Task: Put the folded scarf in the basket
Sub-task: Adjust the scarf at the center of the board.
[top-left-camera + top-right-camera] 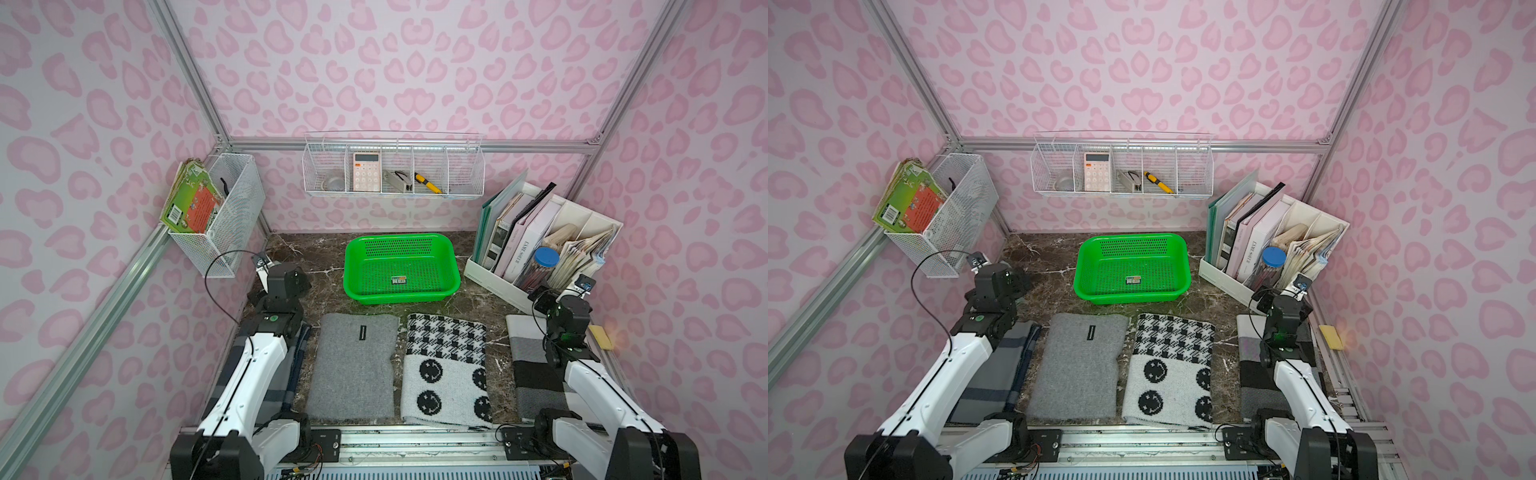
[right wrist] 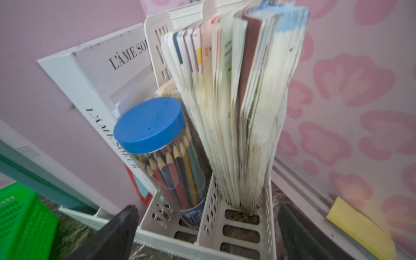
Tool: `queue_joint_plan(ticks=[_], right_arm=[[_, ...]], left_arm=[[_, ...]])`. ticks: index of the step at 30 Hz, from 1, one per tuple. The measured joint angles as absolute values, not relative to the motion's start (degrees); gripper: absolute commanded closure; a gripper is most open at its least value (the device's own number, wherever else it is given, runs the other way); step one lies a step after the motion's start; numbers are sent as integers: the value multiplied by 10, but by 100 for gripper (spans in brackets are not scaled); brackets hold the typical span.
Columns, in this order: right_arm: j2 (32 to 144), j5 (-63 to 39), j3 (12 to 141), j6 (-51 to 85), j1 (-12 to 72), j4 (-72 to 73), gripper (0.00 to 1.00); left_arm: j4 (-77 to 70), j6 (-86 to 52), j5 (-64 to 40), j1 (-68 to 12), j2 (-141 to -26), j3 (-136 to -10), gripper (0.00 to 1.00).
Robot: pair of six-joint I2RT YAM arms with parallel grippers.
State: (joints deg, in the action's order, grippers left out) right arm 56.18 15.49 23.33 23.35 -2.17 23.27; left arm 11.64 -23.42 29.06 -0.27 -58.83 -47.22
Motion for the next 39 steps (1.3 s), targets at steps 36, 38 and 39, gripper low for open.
queue_joint_plan(ticks=[36, 38, 39], right_arm=[[573, -11, 274, 344, 271, -25, 1], [595, -9, 273, 344, 276, -18, 1], [605, -9, 272, 344, 277, -12, 1]], left_arm=[[284, -633, -30, -538, -536, -374, 17], [278, -648, -21, -559, -552, -374, 17], [272, -653, -19, -568, -562, -373, 18]])
